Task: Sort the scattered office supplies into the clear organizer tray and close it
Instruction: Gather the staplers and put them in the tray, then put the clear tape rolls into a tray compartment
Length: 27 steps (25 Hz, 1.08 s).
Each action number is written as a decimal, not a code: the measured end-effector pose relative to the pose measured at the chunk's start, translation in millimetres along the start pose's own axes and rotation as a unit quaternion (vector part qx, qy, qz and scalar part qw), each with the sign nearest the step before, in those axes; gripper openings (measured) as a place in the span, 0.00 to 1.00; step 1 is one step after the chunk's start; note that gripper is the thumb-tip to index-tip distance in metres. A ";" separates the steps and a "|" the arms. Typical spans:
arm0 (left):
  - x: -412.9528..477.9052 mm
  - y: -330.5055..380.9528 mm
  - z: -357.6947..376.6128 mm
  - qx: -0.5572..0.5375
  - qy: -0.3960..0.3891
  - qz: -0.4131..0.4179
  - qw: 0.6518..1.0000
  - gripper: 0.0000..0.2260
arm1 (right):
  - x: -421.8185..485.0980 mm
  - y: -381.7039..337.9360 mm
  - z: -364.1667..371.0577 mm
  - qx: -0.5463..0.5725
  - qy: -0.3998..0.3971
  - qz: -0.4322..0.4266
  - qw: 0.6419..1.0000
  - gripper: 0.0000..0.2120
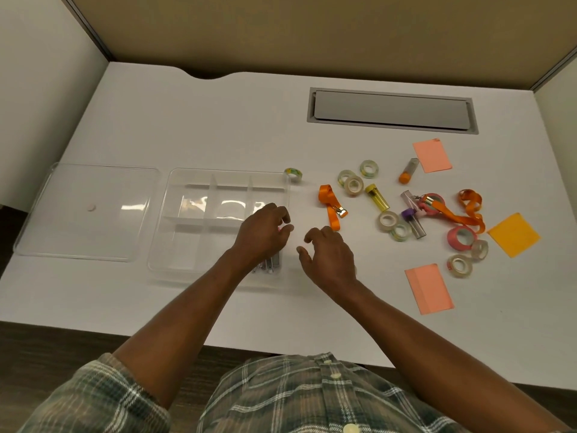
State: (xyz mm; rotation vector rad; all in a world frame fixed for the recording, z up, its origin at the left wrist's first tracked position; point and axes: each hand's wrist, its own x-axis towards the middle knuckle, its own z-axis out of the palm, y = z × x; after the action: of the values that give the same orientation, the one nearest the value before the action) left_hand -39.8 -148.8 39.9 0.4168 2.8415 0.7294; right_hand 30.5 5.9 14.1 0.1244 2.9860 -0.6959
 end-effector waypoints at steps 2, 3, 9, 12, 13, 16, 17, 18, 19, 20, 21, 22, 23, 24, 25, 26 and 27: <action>1.6 16.3 9.8 -0.017 0.000 0.014 1.000 0.08 | -4.6 25.8 -3.5 -0.057 -0.036 0.000 0.998 0.23; 1.6 24.3 15.0 -0.023 -0.003 0.019 1.000 0.08 | -8.0 38.5 -4.9 -0.081 -0.063 0.003 0.995 0.27; -4.0 67.2 59.4 -0.072 -0.065 0.010 0.995 0.09 | -30.8 95.8 -7.5 -0.109 -0.141 -0.021 0.984 0.28; -10.0 86.6 80.9 -0.131 -0.104 -0.071 0.983 0.13 | -33.9 112.0 -12.4 -0.034 -0.113 0.016 0.993 0.24; -11.4 92.2 86.5 -0.161 -0.120 -0.113 0.973 0.14 | -32.9 115.5 -15.4 0.012 -0.099 0.040 0.994 0.23; -13.1 110.6 99.8 -0.329 -0.168 -0.269 0.889 0.18 | -26.6 122.6 -27.3 0.158 -0.058 0.071 0.983 0.21; -11.2 117.4 102.0 -0.402 -0.177 -0.325 0.838 0.19 | -24.4 123.7 -32.2 0.182 -0.058 0.063 0.980 0.20; -9.4 122.7 103.2 -0.474 -0.178 -0.369 0.780 0.20 | -22.1 124.4 -37.0 0.191 -0.064 0.049 0.978 0.17; -7.1 127.8 104.9 -0.533 -0.170 -0.398 0.727 0.20 | -20.4 126.6 -41.5 0.190 -0.070 0.031 0.979 0.16; -5.0 131.3 106.8 -0.569 -0.156 -0.414 0.693 0.19 | -18.5 128.7 -45.0 0.186 -0.072 0.009 0.980 0.15; -3.1 133.3 108.6 -0.583 -0.141 -0.423 0.679 0.18 | -17.0 131.6 -46.8 0.180 -0.071 -0.014 0.981 0.15; -1.8 135.6 109.1 -0.581 -0.126 -0.431 0.679 0.18 | -15.2 135.2 -47.6 0.177 -0.066 -0.031 0.981 0.15; -1.4 136.5 109.4 -0.573 -0.115 -0.436 0.685 0.17 | -13.3 138.2 -48.7 0.175 -0.058 -0.041 0.982 0.15; -1.6 137.5 108.9 -0.568 -0.110 -0.435 0.690 0.18 | -10.5 141.2 -49.8 0.167 -0.039 -0.044 0.984 0.16; -1.8 137.4 108.1 -0.569 -0.109 -0.430 0.692 0.19 | -6.5 144.1 -50.9 0.149 -0.008 -0.041 0.988 0.16; -2.9 136.6 106.6 -0.570 -0.111 -0.422 0.696 0.20 | -1.6 147.6 -52.2 0.118 0.027 -0.033 0.992 0.17; -4.1 135.3 105.3 -0.565 -0.113 -0.416 0.704 0.21 | 4.0 151.0 -54.7 0.078 0.050 -0.017 0.996 0.19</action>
State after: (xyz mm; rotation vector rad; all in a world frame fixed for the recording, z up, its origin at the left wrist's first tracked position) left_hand 19.6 10.3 16.1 -0.8329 1.5059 1.7062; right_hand 38.1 165.5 -3.4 0.1218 3.0315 -0.9540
